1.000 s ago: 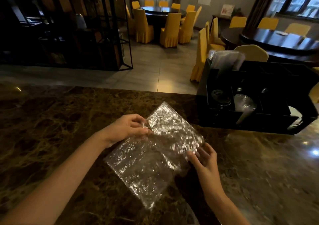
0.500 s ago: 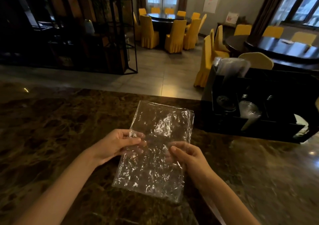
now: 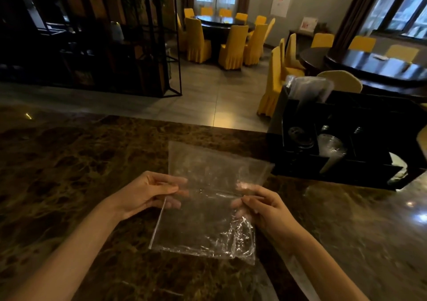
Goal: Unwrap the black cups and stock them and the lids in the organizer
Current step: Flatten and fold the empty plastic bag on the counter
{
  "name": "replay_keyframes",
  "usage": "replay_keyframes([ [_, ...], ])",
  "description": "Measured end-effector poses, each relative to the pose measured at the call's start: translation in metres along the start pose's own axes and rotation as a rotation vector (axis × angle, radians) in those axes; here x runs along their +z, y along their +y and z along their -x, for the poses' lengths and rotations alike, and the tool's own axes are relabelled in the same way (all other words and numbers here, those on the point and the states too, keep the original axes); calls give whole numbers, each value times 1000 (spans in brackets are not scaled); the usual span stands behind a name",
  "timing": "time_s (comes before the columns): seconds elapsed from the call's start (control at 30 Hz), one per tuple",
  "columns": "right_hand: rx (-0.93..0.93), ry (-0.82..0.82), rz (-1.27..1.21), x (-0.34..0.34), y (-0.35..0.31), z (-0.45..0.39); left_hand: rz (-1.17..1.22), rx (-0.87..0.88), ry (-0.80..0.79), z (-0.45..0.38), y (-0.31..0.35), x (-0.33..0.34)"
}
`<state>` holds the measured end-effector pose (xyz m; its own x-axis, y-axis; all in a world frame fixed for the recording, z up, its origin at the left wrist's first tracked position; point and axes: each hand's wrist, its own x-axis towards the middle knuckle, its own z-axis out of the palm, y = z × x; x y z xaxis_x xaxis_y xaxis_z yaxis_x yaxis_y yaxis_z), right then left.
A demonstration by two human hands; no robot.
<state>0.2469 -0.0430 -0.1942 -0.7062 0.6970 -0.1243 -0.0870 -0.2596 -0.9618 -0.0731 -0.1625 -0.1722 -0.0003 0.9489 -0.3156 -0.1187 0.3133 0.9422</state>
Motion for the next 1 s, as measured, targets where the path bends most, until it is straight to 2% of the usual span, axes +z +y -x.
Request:
replay_keyframes([
  [0.3, -4, 22, -34, -8, -1, -7, 37, 83, -25, -1, -4, -1],
  [0.47, -70, 101, 116, -10, 4, -12, -90, 156, 130, -11, -11, 10],
  [0.73, -45, 248, -11, -7, 4, -12, 197, 165, 374, -17, -22, 21],
  [0.83, 47, 152, -21, -1, 4, -8, 304, 193, 440, -16, -19, 29],
  [0.9, 59, 114, 76, 4, 7, -4, 349, 198, 452, -14, -16, 33],
  [1.0, 14, 174, 67, 9, 8, 0, 358, 181, 397, -8, -14, 38],
])
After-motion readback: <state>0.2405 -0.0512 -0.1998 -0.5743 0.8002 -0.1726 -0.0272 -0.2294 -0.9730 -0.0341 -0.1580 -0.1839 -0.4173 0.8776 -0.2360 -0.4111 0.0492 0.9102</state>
